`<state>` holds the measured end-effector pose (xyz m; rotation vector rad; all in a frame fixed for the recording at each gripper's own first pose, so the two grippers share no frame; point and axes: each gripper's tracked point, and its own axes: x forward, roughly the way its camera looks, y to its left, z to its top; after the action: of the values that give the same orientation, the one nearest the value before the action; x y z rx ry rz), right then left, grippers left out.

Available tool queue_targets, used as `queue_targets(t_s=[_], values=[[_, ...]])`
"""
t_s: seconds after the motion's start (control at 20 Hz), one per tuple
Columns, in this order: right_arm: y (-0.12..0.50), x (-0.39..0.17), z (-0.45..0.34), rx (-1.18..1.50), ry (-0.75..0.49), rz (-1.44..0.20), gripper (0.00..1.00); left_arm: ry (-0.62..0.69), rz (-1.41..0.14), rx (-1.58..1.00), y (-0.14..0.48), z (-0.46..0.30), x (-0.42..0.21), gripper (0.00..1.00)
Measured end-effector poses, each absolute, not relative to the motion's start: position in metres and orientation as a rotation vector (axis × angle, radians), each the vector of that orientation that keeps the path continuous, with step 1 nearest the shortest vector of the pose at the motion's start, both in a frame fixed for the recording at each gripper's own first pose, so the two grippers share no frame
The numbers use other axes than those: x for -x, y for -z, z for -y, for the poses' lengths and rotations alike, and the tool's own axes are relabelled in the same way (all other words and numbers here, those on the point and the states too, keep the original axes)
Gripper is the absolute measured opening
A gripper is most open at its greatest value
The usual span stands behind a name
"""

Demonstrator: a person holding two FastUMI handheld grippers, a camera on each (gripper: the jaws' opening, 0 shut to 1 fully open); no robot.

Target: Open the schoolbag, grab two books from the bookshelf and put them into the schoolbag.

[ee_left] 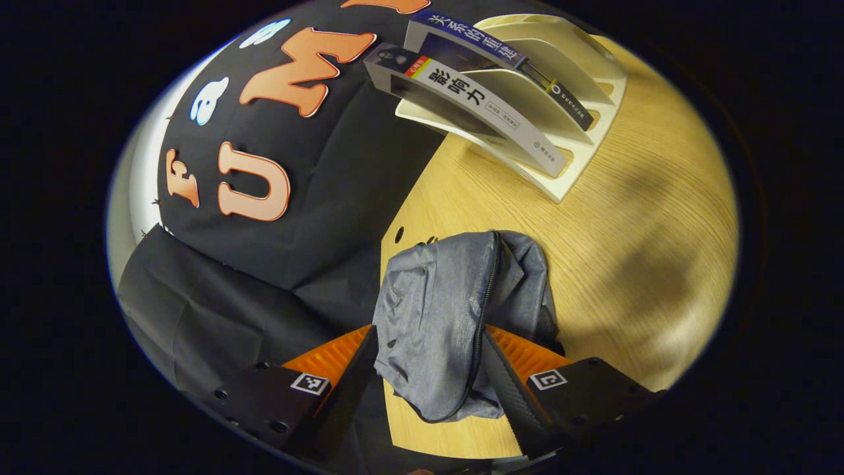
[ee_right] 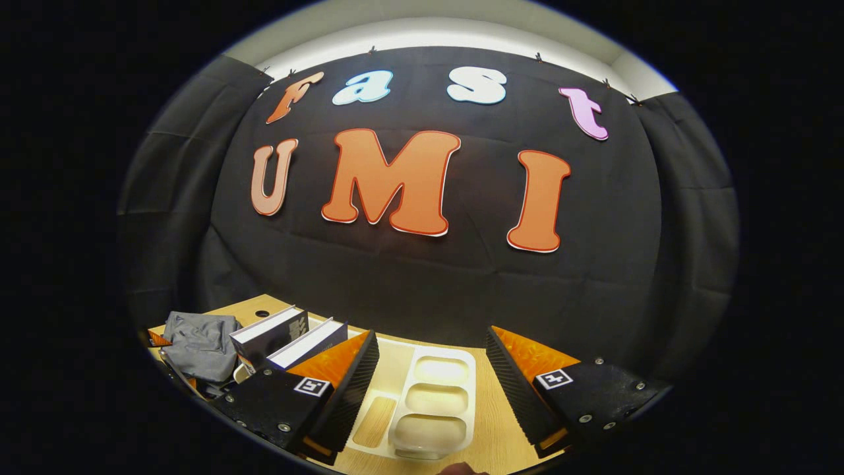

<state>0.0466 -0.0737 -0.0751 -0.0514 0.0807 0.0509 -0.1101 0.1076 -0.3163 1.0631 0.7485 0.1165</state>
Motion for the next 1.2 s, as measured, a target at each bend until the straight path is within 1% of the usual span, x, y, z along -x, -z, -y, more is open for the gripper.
queue_targets(t_s=[0.1,0.25,0.3,0.35,0.45,0.5,0.55,0.6,0.65,0.7,0.75,0.8,0.9,1.1,1.2], values=[[0.071,-0.047,0.069,0.068,-0.045,-0.078,0.97,-0.123,-0.733,-1.029,0.309,-0.112,0.105,0.93],[0.067,-0.048,0.056,0.091,-0.037,-0.082,0.97,-0.117,-0.753,-0.964,0.314,-0.127,0.093,0.88],[0.066,-0.048,0.049,0.096,-0.033,-0.087,0.97,-0.105,-0.774,-0.938,0.321,-0.131,0.090,0.84],[0.063,-0.047,0.042,0.100,-0.031,-0.088,0.97,-0.086,-0.791,-0.917,0.328,-0.137,0.088,0.83],[0.057,-0.046,0.025,0.110,-0.026,-0.091,0.97,-0.034,-0.812,-0.879,0.341,-0.145,0.081,0.76],[0.056,-0.048,0.016,0.111,-0.018,-0.098,0.97,-0.008,-0.810,-0.868,0.343,-0.146,0.078,0.68],[0.054,-0.048,0.007,0.109,-0.010,-0.107,0.97,0.023,-0.811,-0.855,0.346,-0.148,0.076,0.64],[0.053,-0.048,-0.003,0.106,-0.007,-0.117,0.97,0.052,-0.808,-0.839,0.346,-0.150,0.075,0.55],[0.051,-0.050,-0.014,0.106,-0.002,-0.124,0.98,0.089,-0.809,-0.817,0.346,-0.151,0.074,0.49],[0.051,-0.050,-0.025,0.106,-0.002,-0.140,0.97,0.121,-0.812,-0.793,0.346,-0.150,0.074,0.40],[0.052,-0.053,-0.037,0.103,-0.009,-0.161,0.97,0.157,-0.824,-0.767,0.348,-0.152,0.074,0.34],[0.053,-0.055,-0.048,0.103,-0.018,-0.187,0.97,0.199,-0.825,-0.738,0.347,-0.149,0.073,0.24],[0.058,-0.062,-0.067,0.115,-0.025,-0.250,0.97,0.267,-0.842,-0.697,0.345,-0.149,0.074,0.11],[0.076,-0.071,-0.093,0.125,-0.036,-0.383,0.98,0.406,-0.865,-0.618,0.331,-0.151,0.071,0.08],[0.078,-0.075,-0.102,0.108,-0.032,-0.434,0.98,0.450,-0.870,-0.588,0.321,-0.158,0.065,0.08]])
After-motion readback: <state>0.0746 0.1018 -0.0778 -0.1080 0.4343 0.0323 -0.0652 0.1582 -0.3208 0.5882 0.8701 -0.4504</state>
